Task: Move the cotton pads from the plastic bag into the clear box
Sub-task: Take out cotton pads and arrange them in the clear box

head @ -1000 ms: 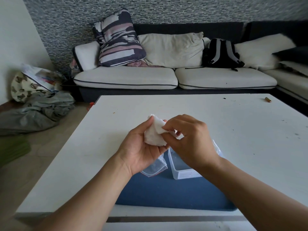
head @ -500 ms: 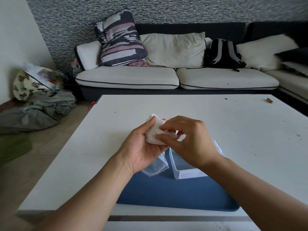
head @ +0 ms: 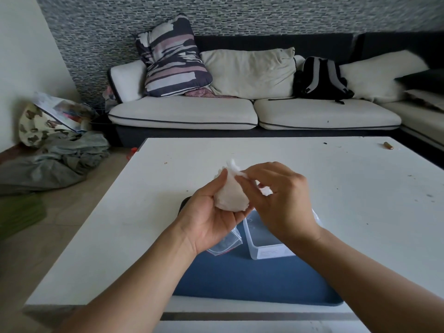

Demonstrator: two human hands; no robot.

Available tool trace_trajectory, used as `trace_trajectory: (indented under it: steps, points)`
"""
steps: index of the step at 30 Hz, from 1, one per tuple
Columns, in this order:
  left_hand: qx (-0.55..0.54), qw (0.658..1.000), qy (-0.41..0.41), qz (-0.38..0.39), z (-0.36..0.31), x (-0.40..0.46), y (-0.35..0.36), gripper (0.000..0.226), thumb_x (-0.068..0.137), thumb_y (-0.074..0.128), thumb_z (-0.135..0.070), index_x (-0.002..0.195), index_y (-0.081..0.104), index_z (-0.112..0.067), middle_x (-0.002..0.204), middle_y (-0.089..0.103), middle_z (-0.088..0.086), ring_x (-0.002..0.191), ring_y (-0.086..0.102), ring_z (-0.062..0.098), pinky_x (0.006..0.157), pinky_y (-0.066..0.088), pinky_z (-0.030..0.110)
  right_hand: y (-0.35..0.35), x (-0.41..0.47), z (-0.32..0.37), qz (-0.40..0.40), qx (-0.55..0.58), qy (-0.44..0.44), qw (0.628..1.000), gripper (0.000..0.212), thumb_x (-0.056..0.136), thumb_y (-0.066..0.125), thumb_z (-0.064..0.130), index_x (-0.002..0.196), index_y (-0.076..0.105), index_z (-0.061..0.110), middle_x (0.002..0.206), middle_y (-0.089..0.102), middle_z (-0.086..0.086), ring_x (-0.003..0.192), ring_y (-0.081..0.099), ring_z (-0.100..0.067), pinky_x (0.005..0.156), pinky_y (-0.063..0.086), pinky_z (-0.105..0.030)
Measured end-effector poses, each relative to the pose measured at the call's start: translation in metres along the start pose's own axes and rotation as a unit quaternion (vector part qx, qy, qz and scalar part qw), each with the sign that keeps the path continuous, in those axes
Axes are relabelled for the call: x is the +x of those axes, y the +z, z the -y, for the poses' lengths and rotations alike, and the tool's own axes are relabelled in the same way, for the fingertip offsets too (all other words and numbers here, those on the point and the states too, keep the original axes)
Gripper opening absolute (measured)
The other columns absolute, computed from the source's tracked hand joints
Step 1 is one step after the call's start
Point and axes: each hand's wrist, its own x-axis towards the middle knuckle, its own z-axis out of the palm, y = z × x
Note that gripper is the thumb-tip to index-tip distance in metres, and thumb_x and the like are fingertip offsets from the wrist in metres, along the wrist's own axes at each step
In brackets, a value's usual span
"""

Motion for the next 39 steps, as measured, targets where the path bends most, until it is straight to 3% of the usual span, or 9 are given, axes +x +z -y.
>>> trace_trajectory:
  steps: [8, 11, 13, 17, 21, 25, 30, 35, 39]
  points:
    - [0.015, 1.0, -0.007, -0.011, -0.001, -0.001, -0.002, 0.052, 0.093, 0.062, -0.048, 0.122, 0.059, -0.004, 0.104, 0.067, 0.013, 0.096, 0.068, 0.022, 0.087, 0.06, 0.032, 0.001, 0.0, 0.001, 0.098, 0.011, 0.013, 0.995, 0.02, 0.083, 0.075, 0.037, 0.089, 0.076, 0.018, 0.093, 0.071, 0.007, 0.087, 0.062, -0.016, 0.073, 0.053, -0.034]
    - [0.025, 0.999, -0.022, -0.02, -0.004, -0.003, 0.001, 0.047, 0.089, 0.067, -0.041, 0.122, 0.063, -0.008, 0.107, 0.068, 0.012, 0.094, 0.067, 0.022, 0.08, 0.062, 0.033, -0.007, 0.001, 0.002, 0.2, 0.084, 0.094, 0.972, 0.072, 0.065, 0.086, 0.05, 0.126, 0.058, 0.024, 0.129, 0.057, 0.011, 0.111, 0.056, -0.008, 0.085, 0.049, -0.018]
    - [0.073, 0.997, -0.031, -0.011, -0.005, -0.006, 0.003, 0.042, 0.087, 0.07, -0.04, 0.116, 0.07, -0.009, 0.108, 0.07, 0.011, 0.092, 0.07, 0.021, 0.078, 0.062, 0.031, -0.007, 0.001, -0.001, 0.251, 0.164, 0.178, 0.937, 0.098, 0.058, 0.095, 0.042, 0.14, 0.043, 0.027, 0.132, 0.054, 0.013, 0.107, 0.058, -0.007, 0.081, 0.052, -0.019]
    - [0.162, 0.987, -0.01, -0.002, -0.002, -0.006, 0.002, 0.049, 0.078, 0.079, -0.041, 0.114, 0.075, -0.009, 0.113, 0.071, 0.012, 0.095, 0.072, 0.022, 0.081, 0.061, 0.031, -0.004, 0.001, -0.006, 0.247, 0.173, 0.179, 0.937, 0.06, 0.063, 0.095, 0.026, 0.115, 0.064, 0.026, 0.098, 0.068, 0.01, 0.084, 0.064, -0.011, 0.072, 0.056, -0.03]
    - [0.239, 0.97, -0.006, -0.042, 0.002, -0.007, 0.006, 0.042, 0.08, 0.072, -0.038, 0.112, 0.071, -0.011, 0.104, 0.073, 0.008, 0.09, 0.074, 0.02, 0.067, 0.059, 0.029, -0.006, -0.001, -0.002, 0.28, 0.163, 0.191, 0.927, 0.099, 0.058, 0.097, 0.03, 0.143, 0.046, 0.029, 0.124, 0.061, 0.018, 0.106, 0.06, -0.001, 0.076, 0.055, -0.019]
    - [0.227, 0.973, -0.001, -0.036, 0.006, -0.007, 0.01, 0.041, 0.078, 0.071, -0.036, 0.112, 0.071, -0.014, 0.101, 0.074, 0.006, 0.089, 0.072, 0.018, 0.069, 0.061, 0.027, -0.001, -0.001, 0.0, 0.247, 0.085, 0.173, 0.95, 0.088, 0.061, 0.094, 0.031, 0.138, 0.052, 0.03, 0.113, 0.065, 0.019, 0.1, 0.058, 0.003, 0.081, 0.043, -0.006]
    - [0.174, 0.984, -0.034, -0.025, 0.0, -0.01, 0.012, 0.025, 0.084, 0.066, -0.029, 0.094, 0.082, -0.013, 0.098, 0.075, 0.008, 0.083, 0.074, 0.017, 0.068, 0.06, 0.025, -0.003, 0.0, 0.001, 0.262, 0.231, 0.234, 0.907, 0.097, 0.058, 0.098, 0.025, 0.141, 0.047, 0.03, 0.118, 0.062, 0.012, 0.1, 0.064, -0.005, 0.079, 0.055, -0.021]
    - [0.132, 0.991, -0.033, -0.004, -0.005, -0.007, 0.005, 0.06, 0.089, 0.058, -0.052, 0.128, 0.066, -0.007, 0.119, 0.069, 0.015, 0.094, 0.069, 0.022, 0.08, 0.061, 0.031, -0.009, 0.004, -0.004, 0.208, 0.244, 0.22, 0.921, 0.062, 0.066, 0.094, 0.024, 0.12, 0.066, 0.019, 0.106, 0.071, 0.006, 0.1, 0.068, -0.014, 0.081, 0.058, -0.03]
    - [0.15, 0.988, -0.043, -0.011, -0.003, -0.007, 0.006, 0.054, 0.09, 0.058, -0.048, 0.127, 0.066, -0.009, 0.117, 0.069, 0.013, 0.092, 0.07, 0.02, 0.084, 0.059, 0.03, -0.009, 0.0, -0.008, 0.233, 0.253, 0.226, 0.911, 0.085, 0.059, 0.097, 0.024, 0.134, 0.057, 0.024, 0.121, 0.065, 0.006, 0.113, 0.061, -0.008, 0.084, 0.057, -0.026]
